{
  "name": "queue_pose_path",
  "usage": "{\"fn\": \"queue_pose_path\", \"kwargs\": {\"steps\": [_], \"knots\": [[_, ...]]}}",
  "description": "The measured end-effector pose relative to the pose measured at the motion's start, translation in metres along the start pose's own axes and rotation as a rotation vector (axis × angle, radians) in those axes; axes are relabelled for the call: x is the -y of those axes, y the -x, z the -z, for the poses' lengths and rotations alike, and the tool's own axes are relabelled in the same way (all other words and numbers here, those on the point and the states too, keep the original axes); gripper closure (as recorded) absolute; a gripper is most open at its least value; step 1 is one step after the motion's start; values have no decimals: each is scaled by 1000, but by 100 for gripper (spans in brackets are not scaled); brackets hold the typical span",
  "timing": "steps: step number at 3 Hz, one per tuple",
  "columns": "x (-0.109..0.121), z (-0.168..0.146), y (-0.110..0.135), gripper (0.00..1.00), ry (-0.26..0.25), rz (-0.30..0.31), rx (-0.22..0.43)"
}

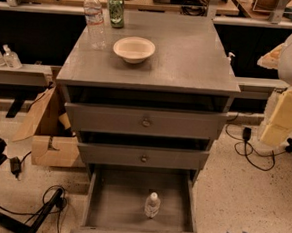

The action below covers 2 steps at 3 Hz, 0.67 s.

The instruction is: Pick blue plastic bottle from bottom drawer and place on counter

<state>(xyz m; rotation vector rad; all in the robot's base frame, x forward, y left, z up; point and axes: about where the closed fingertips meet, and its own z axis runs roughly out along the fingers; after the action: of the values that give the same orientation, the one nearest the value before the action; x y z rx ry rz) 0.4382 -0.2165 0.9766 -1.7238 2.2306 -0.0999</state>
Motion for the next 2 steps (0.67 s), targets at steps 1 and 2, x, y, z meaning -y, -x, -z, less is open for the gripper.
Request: {"fn": "queue_pose_path", "kwargs": {"steps": [1, 2], "knots": [[0, 0, 0, 0, 0, 0, 0], [-2, -18, -1, 0, 0, 0, 53]]}}
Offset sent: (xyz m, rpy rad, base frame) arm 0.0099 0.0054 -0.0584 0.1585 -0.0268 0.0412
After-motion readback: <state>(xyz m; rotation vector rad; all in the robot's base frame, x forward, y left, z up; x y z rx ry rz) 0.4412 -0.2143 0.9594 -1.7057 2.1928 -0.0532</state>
